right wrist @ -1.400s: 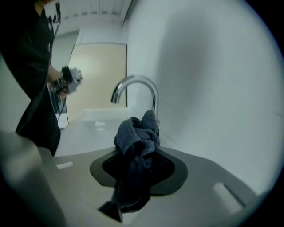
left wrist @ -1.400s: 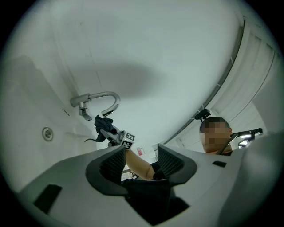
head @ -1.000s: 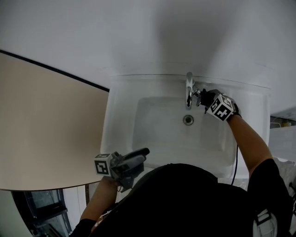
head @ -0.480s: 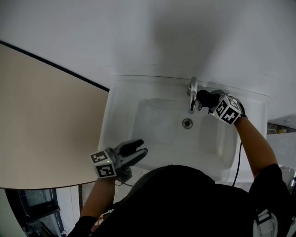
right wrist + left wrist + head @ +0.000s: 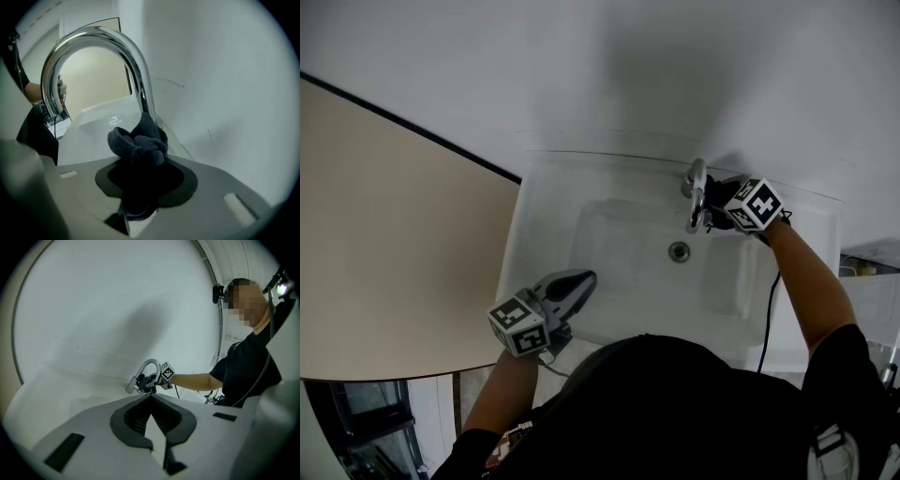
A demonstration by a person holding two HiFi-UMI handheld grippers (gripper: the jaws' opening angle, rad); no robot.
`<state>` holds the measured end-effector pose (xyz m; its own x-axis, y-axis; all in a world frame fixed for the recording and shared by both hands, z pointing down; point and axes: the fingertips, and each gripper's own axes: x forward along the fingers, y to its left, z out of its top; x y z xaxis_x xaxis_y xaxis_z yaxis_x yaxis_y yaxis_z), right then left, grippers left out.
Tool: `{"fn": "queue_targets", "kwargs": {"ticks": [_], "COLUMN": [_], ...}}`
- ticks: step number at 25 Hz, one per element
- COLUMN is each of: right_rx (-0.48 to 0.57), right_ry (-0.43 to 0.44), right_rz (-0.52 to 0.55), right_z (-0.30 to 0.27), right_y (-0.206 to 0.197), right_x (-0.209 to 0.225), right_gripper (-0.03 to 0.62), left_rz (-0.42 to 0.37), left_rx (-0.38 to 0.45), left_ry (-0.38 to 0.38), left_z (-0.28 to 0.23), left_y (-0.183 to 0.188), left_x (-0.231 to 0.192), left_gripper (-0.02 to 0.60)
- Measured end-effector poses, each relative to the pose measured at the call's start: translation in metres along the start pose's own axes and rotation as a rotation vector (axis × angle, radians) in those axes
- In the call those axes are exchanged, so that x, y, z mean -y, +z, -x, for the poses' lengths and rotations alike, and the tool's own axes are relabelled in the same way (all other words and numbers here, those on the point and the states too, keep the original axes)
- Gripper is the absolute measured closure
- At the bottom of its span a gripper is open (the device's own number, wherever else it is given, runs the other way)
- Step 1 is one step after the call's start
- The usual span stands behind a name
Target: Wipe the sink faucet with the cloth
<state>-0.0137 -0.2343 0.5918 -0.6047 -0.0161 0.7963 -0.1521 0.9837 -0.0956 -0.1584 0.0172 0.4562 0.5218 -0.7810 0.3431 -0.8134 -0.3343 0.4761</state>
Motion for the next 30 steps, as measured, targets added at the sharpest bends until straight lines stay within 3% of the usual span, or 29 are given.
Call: {"fn": "queue_targets", "kwargs": {"ticks": [6,8,17,22,25,27,30], "right_rx": [-0.017,-0.002,0.125,0.19,0.174,0.176,0.265], "right_ry": [-0.085,-0.071,0.194,0.103,0.081,0.072,0.04], "right_rz": [-0.1,-0.154,-0.337,-0.427,-0.4,-0.348,-0.345], "right_z": [-0.001,-0.002,-0.012,-0.042,-0.047,-0.027,0.031], "right_y": [-0.031,-0.041,-0.052,-0.049,-0.053,-0.054,-0.044], "right_x": [0.029,0.026,-0.069,-0.047,-0.043,-0.045,-0.033], "right_gripper": [0.482,0.485,0.485,0.484,0.484,0.485,0.485], "left_rz": [0.006,0.007,0.043,0.062,0.068,0.061,0.053], "left_rx": [-0.014,-0.017,-0.022,-0.021,-0.026,-0.019,-0.006], "left_ry": [-0.022,-0.023,-0.023,-0.026,-0.018,-0.018,-0.028], "left_z": [-0.001,-0.001,-0.004,-0.007,-0.006,-0.004,0.003], "left_y": [-0.006,-0.008,-0.013,-0.013,-0.016,-0.014,-0.012], "left_x": [0.011,0.013,0.016,0.018,0.018,0.019,0.016], "left_gripper": [0.581,0.581,0.581,0.581,0.581,0.581,0.581]}}
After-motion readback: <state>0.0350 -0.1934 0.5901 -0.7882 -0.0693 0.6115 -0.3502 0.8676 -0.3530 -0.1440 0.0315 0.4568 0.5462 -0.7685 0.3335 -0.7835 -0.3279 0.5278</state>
